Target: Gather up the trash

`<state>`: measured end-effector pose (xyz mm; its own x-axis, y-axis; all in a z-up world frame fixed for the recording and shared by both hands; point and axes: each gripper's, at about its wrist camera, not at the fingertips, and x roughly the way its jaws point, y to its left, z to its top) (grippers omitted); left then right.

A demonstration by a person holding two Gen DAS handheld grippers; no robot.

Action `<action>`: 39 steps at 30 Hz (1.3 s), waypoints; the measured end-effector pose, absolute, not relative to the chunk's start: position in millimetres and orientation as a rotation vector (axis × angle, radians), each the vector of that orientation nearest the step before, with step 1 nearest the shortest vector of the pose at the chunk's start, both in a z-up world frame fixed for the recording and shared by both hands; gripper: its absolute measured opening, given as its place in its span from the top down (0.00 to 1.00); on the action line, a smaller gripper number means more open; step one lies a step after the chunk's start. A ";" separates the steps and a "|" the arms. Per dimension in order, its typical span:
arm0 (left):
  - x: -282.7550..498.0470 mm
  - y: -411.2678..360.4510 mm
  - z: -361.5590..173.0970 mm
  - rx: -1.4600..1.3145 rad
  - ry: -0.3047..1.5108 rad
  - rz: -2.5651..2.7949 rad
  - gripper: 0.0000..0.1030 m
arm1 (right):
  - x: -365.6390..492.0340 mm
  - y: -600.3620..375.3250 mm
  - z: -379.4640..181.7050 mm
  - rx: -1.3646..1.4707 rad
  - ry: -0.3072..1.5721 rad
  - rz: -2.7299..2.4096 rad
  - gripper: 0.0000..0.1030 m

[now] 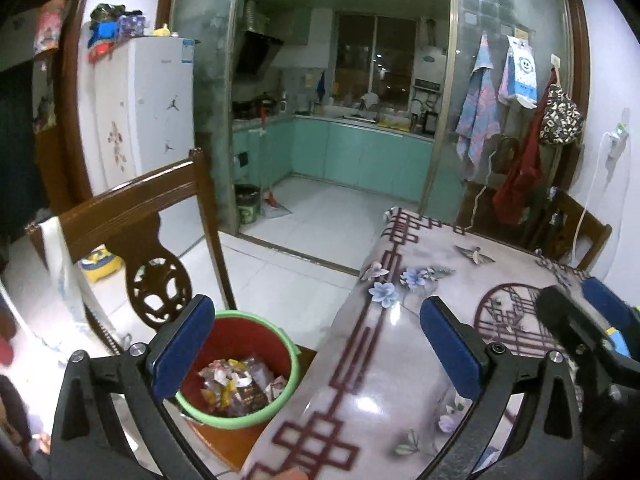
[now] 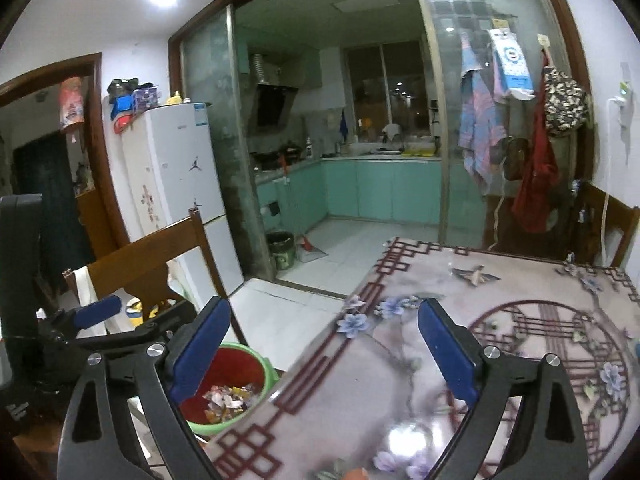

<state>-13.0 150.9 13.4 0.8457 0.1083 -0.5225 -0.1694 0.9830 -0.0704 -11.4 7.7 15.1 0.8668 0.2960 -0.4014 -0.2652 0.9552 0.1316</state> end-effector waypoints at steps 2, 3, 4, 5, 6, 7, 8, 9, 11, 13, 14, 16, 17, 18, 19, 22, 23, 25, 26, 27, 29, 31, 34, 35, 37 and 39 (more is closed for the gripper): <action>-16.2 146.7 13.8 -0.119 0.549 0.152 0.00 | -20.5 -5.5 17.7 0.082 0.423 0.271 0.07; -16.4 145.5 14.5 -0.130 0.558 0.143 0.00 | -24.4 -11.8 19.2 0.089 0.421 0.267 0.07; -18.1 144.0 14.9 -0.137 0.561 0.141 0.00 | -27.9 -18.3 20.2 0.098 0.420 0.265 0.07; -20.9 141.3 14.5 -0.140 0.562 0.146 0.00 | -30.9 -23.4 20.5 0.103 0.420 0.262 0.07; -21.9 140.2 15.5 -0.139 0.562 0.149 0.00 | -33.5 -28.5 21.6 0.106 0.420 0.259 0.07; -23.8 137.7 16.4 -0.134 0.560 0.151 0.00 | -36.1 -33.1 22.6 0.107 0.420 0.254 0.07; -27.0 133.4 17.0 -0.127 0.558 0.154 0.00 | -38.4 -36.7 23.5 0.106 0.417 0.249 0.07; -28.5 132.2 18.0 -0.122 0.556 0.157 0.00 | -39.7 -40.0 24.8 0.107 0.415 0.245 0.07; -32.9 128.5 19.5 -0.116 0.553 0.160 0.00 | -43.7 -46.5 27.0 0.118 0.410 0.240 0.07; -36.2 126.5 21.5 -0.123 0.554 0.161 0.00 | -45.8 -52.1 28.6 0.135 0.412 0.244 0.07; -37.2 126.3 21.4 -0.126 0.555 0.164 0.00 | -47.4 -54.8 29.1 0.141 0.413 0.247 0.07; -39.1 125.1 23.3 -0.129 0.555 0.167 0.00 | -50.6 -58.5 31.1 0.143 0.411 0.245 0.07; -39.2 125.4 22.9 -0.127 0.554 0.167 0.00 | -51.1 -58.5 31.7 0.141 0.409 0.245 0.07; -39.8 125.1 23.7 -0.125 0.552 0.170 0.00 | -52.3 -59.3 32.4 0.139 0.407 0.246 0.07; -40.7 125.0 24.0 -0.124 0.550 0.172 0.00 | -53.1 -59.3 32.7 0.137 0.405 0.247 0.07; -44.4 122.1 25.7 -0.126 0.549 0.171 0.00 | -55.7 -60.7 34.1 0.135 0.400 0.248 0.07; -44.6 121.4 25.5 -0.128 0.553 0.171 0.00 | -55.6 -60.3 34.5 0.136 0.400 0.248 0.07; -44.7 119.1 24.9 -0.129 0.563 0.168 0.00 | -56.4 -62.6 34.1 0.139 0.404 0.248 0.07; -45.2 117.7 24.7 -0.129 0.566 0.167 0.00 | -56.5 -63.3 34.8 0.139 0.404 0.247 0.07; -45.4 116.1 24.7 -0.126 0.568 0.165 0.00 | -57.2 -65.0 34.5 0.139 0.405 0.245 0.07; -46.0 113.5 25.4 -0.117 0.566 0.163 0.00 | -57.6 -66.6 34.5 0.138 0.408 0.241 0.07; -46.0 110.2 26.4 -0.112 0.565 0.156 0.00 | -57.3 -69.7 33.4 0.134 0.417 0.241 0.07; -45.9 106.1 28.3 -0.106 0.564 0.150 0.00 | -58.3 -73.5 32.3 0.138 0.420 0.233 0.07; -45.9 104.3 28.6 -0.105 0.563 0.149 0.00 | -58.8 -74.9 32.1 0.142 0.420 0.233 0.07; -45.3 102.8 29.5 -0.104 0.563 0.145 0.00 | -59.4 -76.5 32.9 0.142 0.419 0.231 0.07; -44.7 102.0 29.8 -0.106 0.563 0.145 0.00 | -59.1 -77.3 33.5 0.137 0.421 0.232 0.07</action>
